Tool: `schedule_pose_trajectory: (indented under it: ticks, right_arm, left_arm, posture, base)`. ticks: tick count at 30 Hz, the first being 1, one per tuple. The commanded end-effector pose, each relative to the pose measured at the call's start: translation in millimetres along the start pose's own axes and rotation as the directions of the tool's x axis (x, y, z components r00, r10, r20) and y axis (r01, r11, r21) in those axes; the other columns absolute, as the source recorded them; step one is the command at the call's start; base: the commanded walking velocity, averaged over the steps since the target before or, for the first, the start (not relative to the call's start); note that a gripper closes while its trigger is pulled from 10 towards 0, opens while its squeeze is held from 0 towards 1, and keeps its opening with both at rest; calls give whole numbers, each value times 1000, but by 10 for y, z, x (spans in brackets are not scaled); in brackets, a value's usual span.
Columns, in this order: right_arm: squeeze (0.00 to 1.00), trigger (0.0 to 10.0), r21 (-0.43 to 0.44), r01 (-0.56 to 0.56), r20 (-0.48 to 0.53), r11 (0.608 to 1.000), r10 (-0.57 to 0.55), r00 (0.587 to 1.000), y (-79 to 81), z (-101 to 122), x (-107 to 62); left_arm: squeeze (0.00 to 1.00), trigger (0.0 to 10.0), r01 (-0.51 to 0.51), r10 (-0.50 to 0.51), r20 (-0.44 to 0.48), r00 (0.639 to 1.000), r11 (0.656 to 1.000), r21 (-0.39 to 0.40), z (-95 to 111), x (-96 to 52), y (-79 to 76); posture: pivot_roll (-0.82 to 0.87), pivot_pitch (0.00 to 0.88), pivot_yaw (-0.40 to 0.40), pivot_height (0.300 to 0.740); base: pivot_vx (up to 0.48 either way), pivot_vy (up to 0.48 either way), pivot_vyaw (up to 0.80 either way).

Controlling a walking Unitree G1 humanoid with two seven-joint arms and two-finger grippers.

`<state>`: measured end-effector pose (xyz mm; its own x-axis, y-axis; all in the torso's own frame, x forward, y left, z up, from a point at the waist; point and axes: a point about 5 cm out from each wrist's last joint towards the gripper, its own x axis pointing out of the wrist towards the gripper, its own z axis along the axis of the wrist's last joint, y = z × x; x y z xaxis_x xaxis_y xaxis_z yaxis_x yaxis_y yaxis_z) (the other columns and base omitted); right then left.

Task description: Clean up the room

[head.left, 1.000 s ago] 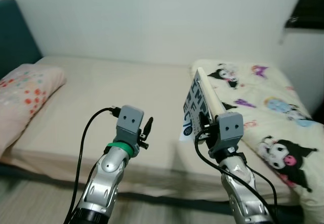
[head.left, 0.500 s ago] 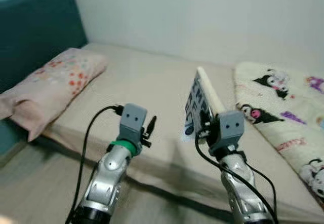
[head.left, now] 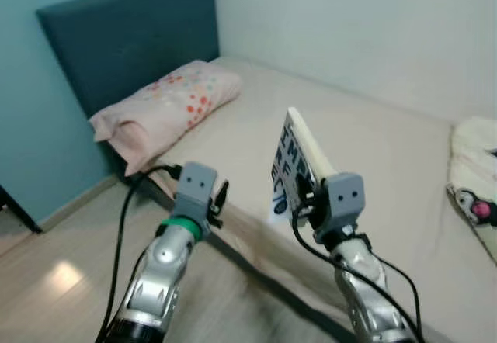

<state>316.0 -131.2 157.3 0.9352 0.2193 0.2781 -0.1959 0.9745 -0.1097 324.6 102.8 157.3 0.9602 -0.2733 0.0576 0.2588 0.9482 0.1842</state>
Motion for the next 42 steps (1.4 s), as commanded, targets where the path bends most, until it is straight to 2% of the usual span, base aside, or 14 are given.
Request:
schedule_pose_trajectory:
  ticks: [1, 10, 14, 19, 27, 35, 42]
  right_arm:
    - [0, 10000, 8, -15, 23, 1000, 14, 1000, 43, 34, -3]
    - [0, 10000, 12, -24, 22, 1000, 23, 999, 52, 33, -3]
    - [0, 10000, 19, -28, 27, 999, 27, 999, 63, 39, 2]
    - [0, 10000, 44, -31, 30, 999, 30, 999, 86, 43, 5]
    - [0, 10000, 17, -16, 22, 1000, 16, 1000, 39, 34, 14]
    - [0, 10000, 58, 19, 23, 998, -20, 1000, 6, 43, 30]
    - [0, 10000, 30, 42, 2, 999, -42, 999, -35, 7, 24]
  left_arm:
    - [0, 10000, -10, 10, -21, 1000, 1000, 1, -56, -23, 21]
    - [0, 10000, -28, 28, -16, 999, 1000, 13, -68, -30, 43]
    - [0, 10000, -38, 38, -5, 999, 999, 25, -62, -29, 56]
    - [0, 10000, -40, 40, -2, 999, 999, 30, -62, -24, 58]
    - [0, 10000, -38, 38, 4, 999, 999, 34, -60, -13, 53]
    - [0, 10000, -35, 35, 6, 999, 999, 34, -62, -7, 48]
    - [0, 10000, -26, 26, 7, 1000, 999, 37, -68, -5, 37]
  posture:
    - [-144, 30, 57, 740]
    - [-142, 32, 56, 740]
    - [-143, 31, 56, 740]
    - [-144, 29, 57, 740]
    - [-144, 23, 56, 740]
    - [-146, 18, 55, 740]
    - [-149, 18, 55, 740]
  base:
    - [0, 0, 763]
    - [0, 0, 763]
    - [338, 0, 758]
    - [458, 0, 0]
    - [458, 0, 373]
    - [458, 0, 0]
    - [458, 0, 0]
